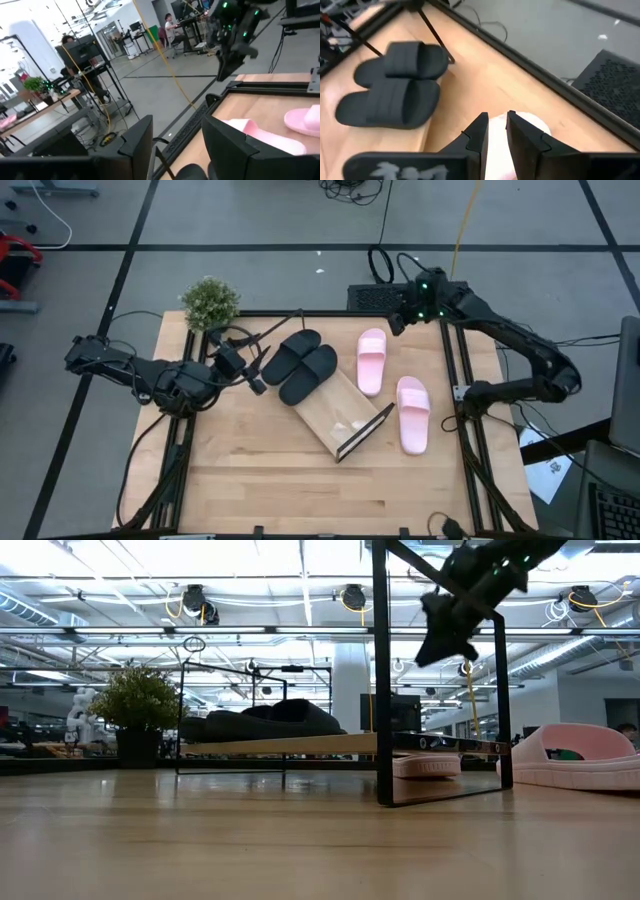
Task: Pick and place slides into the shelf
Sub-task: Put the left pink slipper on the shelf
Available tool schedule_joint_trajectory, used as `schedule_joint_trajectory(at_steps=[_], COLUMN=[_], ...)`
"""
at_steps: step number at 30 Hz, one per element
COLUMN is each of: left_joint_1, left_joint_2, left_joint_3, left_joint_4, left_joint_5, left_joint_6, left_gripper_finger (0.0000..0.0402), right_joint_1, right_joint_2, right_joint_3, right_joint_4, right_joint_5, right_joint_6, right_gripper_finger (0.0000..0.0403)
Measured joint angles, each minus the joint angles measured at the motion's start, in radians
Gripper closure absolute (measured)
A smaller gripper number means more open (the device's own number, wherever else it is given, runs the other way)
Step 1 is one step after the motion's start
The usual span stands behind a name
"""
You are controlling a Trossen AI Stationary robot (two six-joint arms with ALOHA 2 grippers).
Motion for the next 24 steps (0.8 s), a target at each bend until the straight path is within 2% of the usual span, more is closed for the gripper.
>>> schedule_joint_trajectory(at_steps=[5,12,20,24], left_joint_1=[0.0,0.0,0.0,0.0], left_joint_2=[0.0,0.0,0.0,0.0], left_joint_3=[0.0,0.0,0.0,0.0], left_joint_4=[-0.02,-0.107,-0.131,-0.132], left_joint_5=[0.0,0.001,0.001,0.002], left_joint_6=[-0.052,-0.119,-0.134,-0.138], left_gripper_finger=[0.0224,0.0224,0.0224,0.0224], right_joint_1=[-0.013,-0.014,-0.041,-0.047], right_joint_2=[0.068,0.088,0.146,0.185], right_joint_3=[0.0,0.0,0.0,0.0], right_joint_4=[0.021,0.015,-0.004,-0.017], right_joint_5=[-0.015,-0.03,-0.205,-0.208], right_joint_6=[-0.055,-0.15,-0.173,-0.213], right_gripper_finger=[0.0344,0.0344,0.034,0.0319])
